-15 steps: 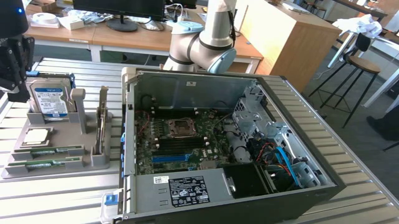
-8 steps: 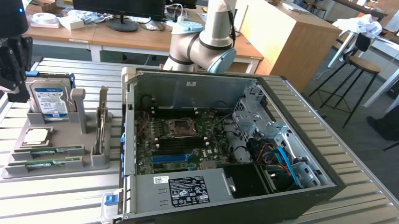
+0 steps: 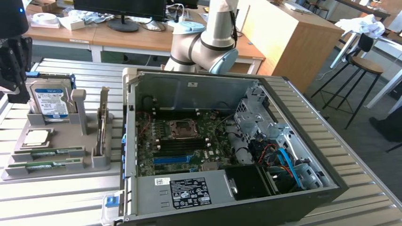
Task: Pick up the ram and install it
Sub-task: 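Pick up the ram and move it above insertion slot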
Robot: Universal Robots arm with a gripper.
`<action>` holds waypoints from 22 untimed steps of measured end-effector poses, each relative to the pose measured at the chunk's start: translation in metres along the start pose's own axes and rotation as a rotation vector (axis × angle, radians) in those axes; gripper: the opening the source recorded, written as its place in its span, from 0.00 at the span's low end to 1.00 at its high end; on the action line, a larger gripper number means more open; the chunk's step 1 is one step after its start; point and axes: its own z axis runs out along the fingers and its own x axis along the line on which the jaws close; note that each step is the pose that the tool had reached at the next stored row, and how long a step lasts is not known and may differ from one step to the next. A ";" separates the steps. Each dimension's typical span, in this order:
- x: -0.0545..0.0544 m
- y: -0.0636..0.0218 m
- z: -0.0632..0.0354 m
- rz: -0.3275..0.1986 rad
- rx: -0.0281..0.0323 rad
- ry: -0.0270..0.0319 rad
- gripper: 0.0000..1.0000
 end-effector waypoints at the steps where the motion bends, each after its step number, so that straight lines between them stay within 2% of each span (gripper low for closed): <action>1: 0.000 0.0000 0.0000 0.000 0.0000 0.0000 0.10; 5: 0.000 0.0000 0.0000 -0.001 0.0000 0.0000 0.10; 9: 0.000 0.0000 0.0002 -0.038 0.0002 0.0015 0.10; 17: 0.000 0.0000 0.0002 -0.040 0.0001 0.0017 0.10; 18: 0.000 0.0000 0.0002 -0.040 0.0001 0.0017 0.11; 19: 0.000 0.0000 0.0002 -0.040 0.0001 0.0017 0.17; 20: 0.000 0.0000 0.0002 -0.040 0.0001 0.0016 0.17; 21: 0.000 0.0000 0.0002 -0.040 0.0001 0.0017 0.23; 22: 0.000 0.0000 0.0002 -0.040 0.0002 0.0016 0.23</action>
